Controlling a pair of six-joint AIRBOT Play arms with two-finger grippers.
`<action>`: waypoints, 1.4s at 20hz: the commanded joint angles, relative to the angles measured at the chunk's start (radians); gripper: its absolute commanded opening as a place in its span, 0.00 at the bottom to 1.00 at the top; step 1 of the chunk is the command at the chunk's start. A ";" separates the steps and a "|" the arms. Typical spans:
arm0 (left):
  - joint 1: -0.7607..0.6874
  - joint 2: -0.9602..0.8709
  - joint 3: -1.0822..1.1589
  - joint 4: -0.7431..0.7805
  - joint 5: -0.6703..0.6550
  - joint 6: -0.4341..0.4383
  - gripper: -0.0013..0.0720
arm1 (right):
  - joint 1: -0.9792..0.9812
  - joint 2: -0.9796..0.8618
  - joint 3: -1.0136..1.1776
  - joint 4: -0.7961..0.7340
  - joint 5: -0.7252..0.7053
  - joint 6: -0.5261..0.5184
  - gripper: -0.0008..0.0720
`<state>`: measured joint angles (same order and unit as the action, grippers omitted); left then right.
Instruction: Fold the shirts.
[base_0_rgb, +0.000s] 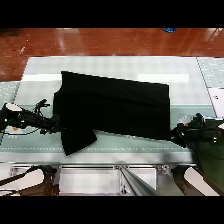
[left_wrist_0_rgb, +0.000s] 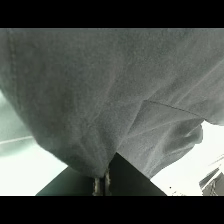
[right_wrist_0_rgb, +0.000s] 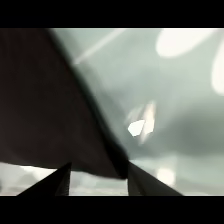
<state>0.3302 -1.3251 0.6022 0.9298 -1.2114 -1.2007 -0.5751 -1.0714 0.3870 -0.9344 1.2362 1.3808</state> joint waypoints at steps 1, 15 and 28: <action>0.000 0.000 0.001 -0.014 0.016 0.000 0.05 | 0.013 -0.084 0.000 0.124 -0.079 -0.065 0.58; -0.052 -0.104 0.456 -0.083 -0.028 -0.080 0.05 | 0.161 -0.163 0.394 0.188 -0.068 -0.081 0.04; -0.158 -0.777 1.360 -0.089 -0.196 -0.365 0.05 | 0.250 -0.585 0.808 0.246 -0.158 -0.058 0.04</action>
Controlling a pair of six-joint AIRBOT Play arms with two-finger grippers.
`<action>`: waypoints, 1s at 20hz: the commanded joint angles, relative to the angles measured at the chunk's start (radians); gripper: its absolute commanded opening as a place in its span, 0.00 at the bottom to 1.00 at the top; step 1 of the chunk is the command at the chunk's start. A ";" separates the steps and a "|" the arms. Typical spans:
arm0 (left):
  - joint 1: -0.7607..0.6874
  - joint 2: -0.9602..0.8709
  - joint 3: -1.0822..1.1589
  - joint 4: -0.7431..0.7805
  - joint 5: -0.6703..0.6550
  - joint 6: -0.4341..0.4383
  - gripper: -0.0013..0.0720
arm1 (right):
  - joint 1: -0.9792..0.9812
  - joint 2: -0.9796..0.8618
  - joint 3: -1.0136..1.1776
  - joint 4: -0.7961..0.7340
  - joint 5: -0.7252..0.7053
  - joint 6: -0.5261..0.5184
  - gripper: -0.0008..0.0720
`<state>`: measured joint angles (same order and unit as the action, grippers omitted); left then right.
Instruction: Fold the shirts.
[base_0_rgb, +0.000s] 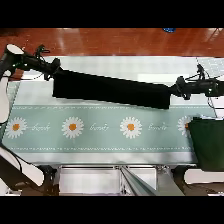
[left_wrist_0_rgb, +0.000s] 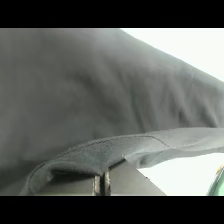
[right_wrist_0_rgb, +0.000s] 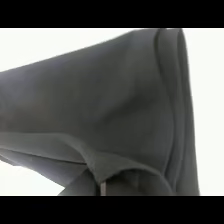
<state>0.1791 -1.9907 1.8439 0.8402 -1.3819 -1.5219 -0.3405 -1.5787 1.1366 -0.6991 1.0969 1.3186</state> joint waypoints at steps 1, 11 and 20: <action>-0.009 -0.137 0.125 0.000 -0.025 -0.043 0.05 | 0.027 -0.097 0.060 0.011 -0.043 0.004 0.04; 0.190 0.014 0.230 0.174 -0.092 -0.011 0.70 | -0.174 0.004 0.172 -0.227 0.199 0.042 0.58; 0.073 0.715 -0.517 0.174 0.440 0.101 0.70 | -0.028 0.038 -0.064 -0.200 -0.095 0.116 0.58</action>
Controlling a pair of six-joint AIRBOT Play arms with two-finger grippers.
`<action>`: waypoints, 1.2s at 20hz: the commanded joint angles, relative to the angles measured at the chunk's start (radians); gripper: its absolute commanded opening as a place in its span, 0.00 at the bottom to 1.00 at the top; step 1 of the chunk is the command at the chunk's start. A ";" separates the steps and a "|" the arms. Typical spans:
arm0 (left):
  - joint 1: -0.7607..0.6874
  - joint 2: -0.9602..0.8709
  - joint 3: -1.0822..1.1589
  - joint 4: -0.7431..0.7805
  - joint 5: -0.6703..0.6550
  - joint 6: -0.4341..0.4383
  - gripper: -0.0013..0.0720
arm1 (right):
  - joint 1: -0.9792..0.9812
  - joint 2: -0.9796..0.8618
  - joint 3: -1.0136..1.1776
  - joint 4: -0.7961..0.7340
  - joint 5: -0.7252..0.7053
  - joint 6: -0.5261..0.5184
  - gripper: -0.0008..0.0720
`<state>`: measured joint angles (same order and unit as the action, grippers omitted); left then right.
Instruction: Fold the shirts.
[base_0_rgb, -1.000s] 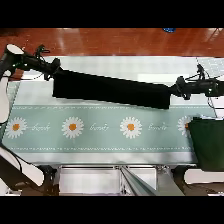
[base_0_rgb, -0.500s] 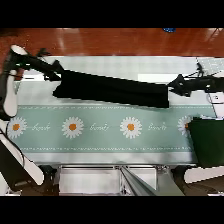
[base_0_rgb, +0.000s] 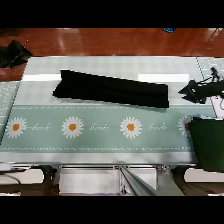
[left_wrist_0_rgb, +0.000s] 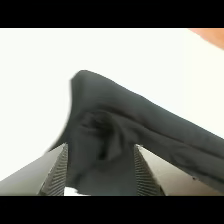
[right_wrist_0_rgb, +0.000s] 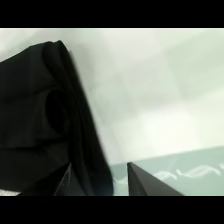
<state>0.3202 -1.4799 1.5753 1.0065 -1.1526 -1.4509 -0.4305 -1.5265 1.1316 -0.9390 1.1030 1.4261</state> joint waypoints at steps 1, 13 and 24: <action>-0.109 0.266 -0.340 0.007 0.259 0.030 0.70 | 0.087 -0.037 -0.060 0.058 -0.107 0.006 0.58; -0.363 0.295 -0.503 0.007 0.300 0.029 0.65 | 0.212 -0.165 -0.020 0.389 -0.084 -0.209 0.04; -0.740 0.068 -0.434 -0.138 0.478 0.026 0.05 | 0.200 0.726 -0.370 0.000 0.066 0.040 0.04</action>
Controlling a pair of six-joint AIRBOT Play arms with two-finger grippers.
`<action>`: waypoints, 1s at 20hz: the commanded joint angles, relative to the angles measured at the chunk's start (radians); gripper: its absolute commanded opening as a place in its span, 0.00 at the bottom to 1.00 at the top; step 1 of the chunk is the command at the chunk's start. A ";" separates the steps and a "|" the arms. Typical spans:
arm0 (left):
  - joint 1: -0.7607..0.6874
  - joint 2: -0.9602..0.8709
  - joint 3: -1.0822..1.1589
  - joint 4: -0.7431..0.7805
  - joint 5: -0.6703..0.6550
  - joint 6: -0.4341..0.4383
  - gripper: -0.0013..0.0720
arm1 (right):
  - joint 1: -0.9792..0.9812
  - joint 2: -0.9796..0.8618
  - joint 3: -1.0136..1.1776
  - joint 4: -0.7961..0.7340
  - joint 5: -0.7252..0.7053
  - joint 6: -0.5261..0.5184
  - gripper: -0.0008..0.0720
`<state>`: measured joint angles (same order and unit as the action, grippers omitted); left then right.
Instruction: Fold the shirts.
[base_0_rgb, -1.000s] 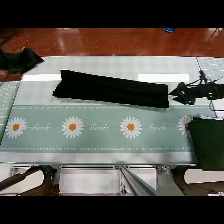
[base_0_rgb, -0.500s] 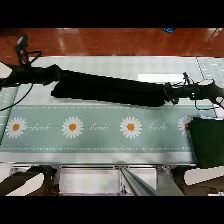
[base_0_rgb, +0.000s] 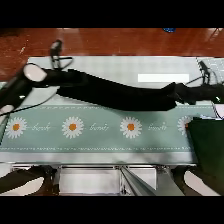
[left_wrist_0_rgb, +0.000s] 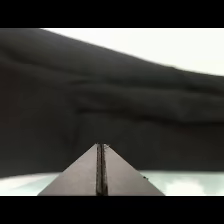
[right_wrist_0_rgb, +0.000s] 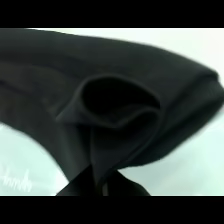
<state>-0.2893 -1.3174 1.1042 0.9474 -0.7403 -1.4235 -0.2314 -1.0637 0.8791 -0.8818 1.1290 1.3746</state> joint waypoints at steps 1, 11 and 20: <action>-0.188 -0.152 0.080 -0.097 0.052 -0.002 0.05 | 0.002 0.344 -0.144 -0.055 0.069 0.124 0.04; -0.580 -0.629 0.543 -0.114 -0.314 -0.140 0.05 | 0.006 0.627 -0.173 0.051 0.156 0.188 0.04; -0.424 -0.578 0.634 -0.223 -0.417 -0.096 0.05 | 0.006 0.623 -0.172 0.122 0.129 0.156 0.04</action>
<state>-0.8089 -1.9297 1.7058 0.7311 -1.1275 -1.5261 -0.2264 -0.4397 0.7071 -0.8028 1.2678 1.5444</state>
